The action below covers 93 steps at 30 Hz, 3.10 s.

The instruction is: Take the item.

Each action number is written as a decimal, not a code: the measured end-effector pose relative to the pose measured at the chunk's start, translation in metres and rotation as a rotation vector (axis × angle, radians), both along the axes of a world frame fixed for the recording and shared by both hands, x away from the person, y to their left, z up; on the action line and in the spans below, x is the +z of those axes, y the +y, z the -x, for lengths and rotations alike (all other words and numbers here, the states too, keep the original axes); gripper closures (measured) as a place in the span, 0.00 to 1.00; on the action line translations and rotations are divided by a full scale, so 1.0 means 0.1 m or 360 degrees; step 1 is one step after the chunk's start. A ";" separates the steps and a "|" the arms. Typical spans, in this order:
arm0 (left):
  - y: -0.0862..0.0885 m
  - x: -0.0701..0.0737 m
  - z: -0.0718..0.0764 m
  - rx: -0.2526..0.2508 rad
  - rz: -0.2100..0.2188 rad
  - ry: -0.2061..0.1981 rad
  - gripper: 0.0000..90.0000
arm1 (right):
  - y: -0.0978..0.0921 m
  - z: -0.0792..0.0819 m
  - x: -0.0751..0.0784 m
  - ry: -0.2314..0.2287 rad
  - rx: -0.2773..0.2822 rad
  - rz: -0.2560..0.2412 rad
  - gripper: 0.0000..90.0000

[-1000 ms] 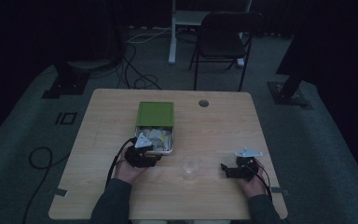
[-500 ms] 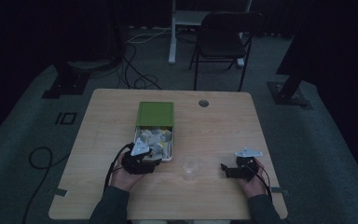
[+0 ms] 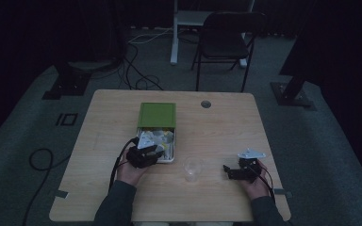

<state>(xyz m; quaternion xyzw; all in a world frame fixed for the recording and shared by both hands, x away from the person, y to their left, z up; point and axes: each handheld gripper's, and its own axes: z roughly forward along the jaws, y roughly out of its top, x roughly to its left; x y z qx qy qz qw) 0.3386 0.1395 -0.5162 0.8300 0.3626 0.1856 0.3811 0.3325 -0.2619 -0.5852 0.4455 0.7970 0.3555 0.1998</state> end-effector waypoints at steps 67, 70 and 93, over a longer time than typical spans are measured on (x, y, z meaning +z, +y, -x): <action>0.11 0.47 0.13 -0.0159 0.0084 -0.0066 0.96 | 0.00 0.00 0.00 0.0000 0.0000 0.0000 0.14; 0.12 0.49 0.14 -0.0168 0.0081 -0.0065 0.96 | 0.00 0.00 0.00 0.0001 0.0000 -0.0001 0.14; 0.03 0.69 0.23 -0.0290 0.0093 -0.0061 0.96 | 0.00 0.00 0.00 -0.0001 -0.0001 -0.0001 0.14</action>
